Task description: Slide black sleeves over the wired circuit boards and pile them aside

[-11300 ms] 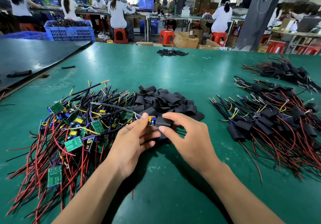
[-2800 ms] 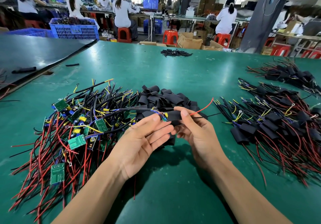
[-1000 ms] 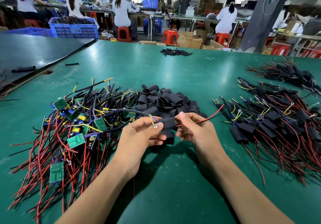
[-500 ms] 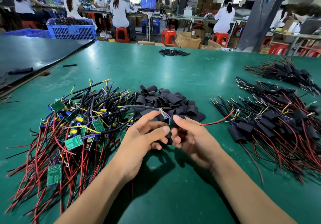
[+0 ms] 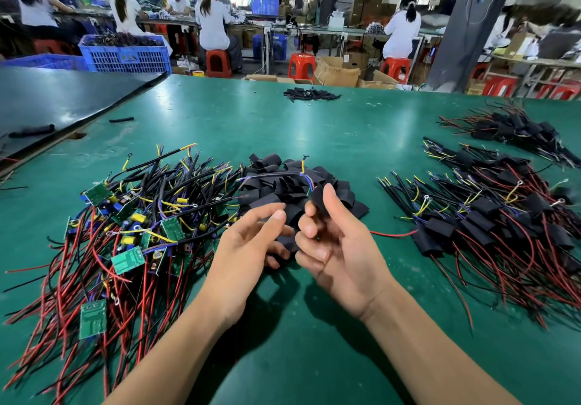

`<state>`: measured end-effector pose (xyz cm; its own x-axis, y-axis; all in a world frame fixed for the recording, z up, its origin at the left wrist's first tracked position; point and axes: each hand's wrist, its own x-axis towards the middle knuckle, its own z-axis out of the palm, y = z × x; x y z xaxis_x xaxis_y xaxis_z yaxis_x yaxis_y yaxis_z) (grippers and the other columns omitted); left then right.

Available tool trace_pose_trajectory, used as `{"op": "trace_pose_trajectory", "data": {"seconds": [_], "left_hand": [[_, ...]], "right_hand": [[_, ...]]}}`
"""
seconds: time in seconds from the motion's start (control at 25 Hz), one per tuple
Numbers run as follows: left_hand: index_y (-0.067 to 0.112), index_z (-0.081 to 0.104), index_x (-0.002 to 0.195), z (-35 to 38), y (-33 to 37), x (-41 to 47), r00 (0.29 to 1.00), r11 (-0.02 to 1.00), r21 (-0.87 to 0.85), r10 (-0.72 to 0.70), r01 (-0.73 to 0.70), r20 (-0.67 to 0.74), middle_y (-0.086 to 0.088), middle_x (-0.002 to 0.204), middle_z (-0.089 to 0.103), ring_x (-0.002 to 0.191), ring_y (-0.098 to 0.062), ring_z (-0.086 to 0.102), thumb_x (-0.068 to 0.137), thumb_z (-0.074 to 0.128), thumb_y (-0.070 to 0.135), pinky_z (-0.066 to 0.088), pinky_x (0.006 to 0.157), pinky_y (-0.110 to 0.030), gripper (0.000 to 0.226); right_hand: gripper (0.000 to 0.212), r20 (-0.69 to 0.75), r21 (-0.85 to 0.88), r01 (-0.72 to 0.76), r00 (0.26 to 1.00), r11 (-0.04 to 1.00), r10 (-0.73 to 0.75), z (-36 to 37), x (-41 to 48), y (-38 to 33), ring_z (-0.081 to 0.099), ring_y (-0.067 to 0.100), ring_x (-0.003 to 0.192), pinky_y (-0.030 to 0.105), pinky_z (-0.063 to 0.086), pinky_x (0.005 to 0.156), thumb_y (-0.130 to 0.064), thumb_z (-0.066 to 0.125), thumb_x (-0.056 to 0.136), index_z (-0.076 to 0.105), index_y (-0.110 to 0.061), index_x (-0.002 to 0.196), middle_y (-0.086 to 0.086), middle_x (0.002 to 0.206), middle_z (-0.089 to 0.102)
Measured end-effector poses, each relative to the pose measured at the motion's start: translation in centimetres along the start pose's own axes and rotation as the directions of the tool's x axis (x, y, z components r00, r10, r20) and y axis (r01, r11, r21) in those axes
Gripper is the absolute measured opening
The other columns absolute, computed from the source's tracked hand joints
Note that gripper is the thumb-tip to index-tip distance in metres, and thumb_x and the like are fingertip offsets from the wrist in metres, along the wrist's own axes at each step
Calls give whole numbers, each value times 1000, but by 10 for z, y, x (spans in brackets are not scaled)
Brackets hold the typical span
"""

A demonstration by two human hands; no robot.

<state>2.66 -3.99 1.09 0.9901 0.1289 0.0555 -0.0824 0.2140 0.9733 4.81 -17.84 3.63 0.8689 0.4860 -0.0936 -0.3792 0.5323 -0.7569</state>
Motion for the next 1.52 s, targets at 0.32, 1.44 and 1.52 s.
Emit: {"op": "trace_pose_trajectory", "data": {"seconds": [0.32, 1.44, 1.52], "left_hand": [[21, 69, 109, -3, -13, 4, 999, 992, 123, 38, -35, -20, -4, 80, 72, 62, -19, 56, 96, 61, 20, 45, 55, -25, 15], [20, 73, 96, -5, -14, 1, 999, 937, 349, 13, 2, -42, -10, 73, 71, 57, -11, 60, 93, 65, 9, 47, 55, -19, 14], [17, 73, 95, -4, -12, 0, 998, 930, 367, 22, 4, -67, -2, 63, 68, 53, -9, 58, 91, 66, 6, 46, 53, -17, 13]], "right_hand": [[33, -124, -262, 268, 944, 927, -307, 3, 4, 3, 35, 10, 38, 20, 22, 41, -47, 63, 80, 63, -15, 86, 5, 65, 58], [52, -622, -317, 292, 655, 902, -430, -54, 25, -3, 69, 13, 85, 25, 55, 70, 3, 39, 102, 34, -12, 151, -1, 139, 43], [47, -572, -516, 196, 646, 834, -506, -56, 26, 0, 64, 5, 74, 17, 52, 62, 0, 49, 99, 48, -18, 143, -4, 126, 55]]}}
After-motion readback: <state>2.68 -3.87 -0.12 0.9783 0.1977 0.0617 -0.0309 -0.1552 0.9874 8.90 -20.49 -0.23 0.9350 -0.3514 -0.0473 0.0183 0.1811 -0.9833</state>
